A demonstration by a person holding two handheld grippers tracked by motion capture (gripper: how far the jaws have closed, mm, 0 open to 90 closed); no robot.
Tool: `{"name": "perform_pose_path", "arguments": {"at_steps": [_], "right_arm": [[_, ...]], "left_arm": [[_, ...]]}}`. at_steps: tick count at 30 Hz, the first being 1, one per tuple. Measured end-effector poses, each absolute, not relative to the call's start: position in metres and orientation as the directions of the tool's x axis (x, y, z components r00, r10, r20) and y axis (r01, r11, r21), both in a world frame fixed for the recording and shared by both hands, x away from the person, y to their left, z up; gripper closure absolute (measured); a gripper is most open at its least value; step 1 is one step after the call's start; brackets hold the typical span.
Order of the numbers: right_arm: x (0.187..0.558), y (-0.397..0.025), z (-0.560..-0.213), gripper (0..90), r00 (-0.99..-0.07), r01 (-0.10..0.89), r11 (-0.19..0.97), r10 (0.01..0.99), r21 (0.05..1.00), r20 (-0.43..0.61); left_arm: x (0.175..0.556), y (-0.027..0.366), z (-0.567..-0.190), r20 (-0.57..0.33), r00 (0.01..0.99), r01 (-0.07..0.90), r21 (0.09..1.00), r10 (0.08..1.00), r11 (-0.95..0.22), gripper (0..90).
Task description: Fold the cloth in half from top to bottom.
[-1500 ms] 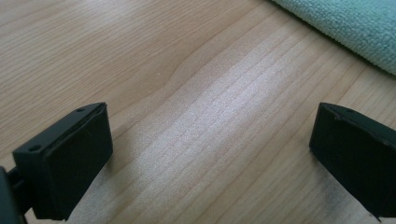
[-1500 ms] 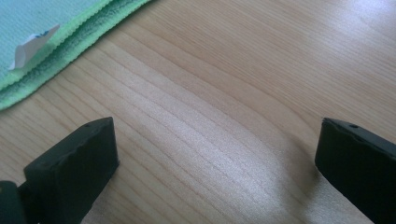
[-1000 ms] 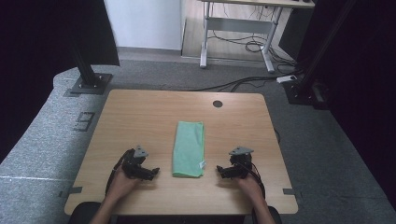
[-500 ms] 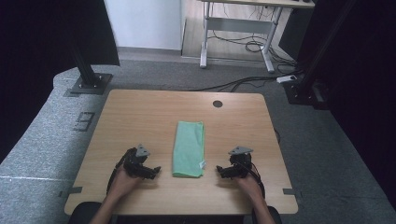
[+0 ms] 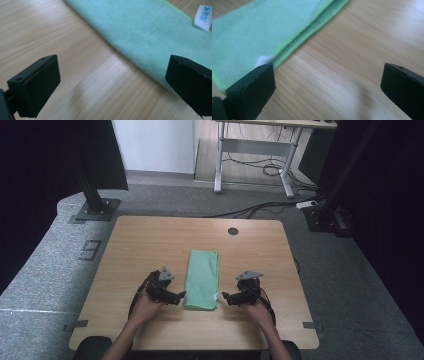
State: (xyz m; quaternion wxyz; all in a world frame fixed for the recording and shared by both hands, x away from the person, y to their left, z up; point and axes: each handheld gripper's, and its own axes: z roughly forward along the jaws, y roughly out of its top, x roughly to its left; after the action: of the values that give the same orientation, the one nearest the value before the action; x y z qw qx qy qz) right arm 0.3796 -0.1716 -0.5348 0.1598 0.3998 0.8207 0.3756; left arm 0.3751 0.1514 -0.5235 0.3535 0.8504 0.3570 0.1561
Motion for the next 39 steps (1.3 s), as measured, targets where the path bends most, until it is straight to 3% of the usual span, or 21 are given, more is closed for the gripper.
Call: {"name": "perform_pose_path", "arguments": {"at_steps": [14,22,39], "right_arm": [[0.4,-0.125,-0.532,0.6,-0.664,0.525,0.441,0.747,0.728,0.026],[0.409,-0.133,-0.548,0.7,-0.628,0.569,0.449,0.778,0.689,0.011],[0.383,-0.134,-0.552,0.9,-0.654,0.552,0.465,0.756,0.692,0.013]], "left_arm": [[0.38,0.134,-0.541,0.061,0.712,0.502,0.653,0.7,-0.567,0.0],[0.377,0.131,-0.544,0.082,0.711,0.493,0.649,0.698,-0.579,0.3],[0.352,0.137,-0.546,-0.001,0.736,0.518,0.644,0.677,-0.562,1.0]]}}
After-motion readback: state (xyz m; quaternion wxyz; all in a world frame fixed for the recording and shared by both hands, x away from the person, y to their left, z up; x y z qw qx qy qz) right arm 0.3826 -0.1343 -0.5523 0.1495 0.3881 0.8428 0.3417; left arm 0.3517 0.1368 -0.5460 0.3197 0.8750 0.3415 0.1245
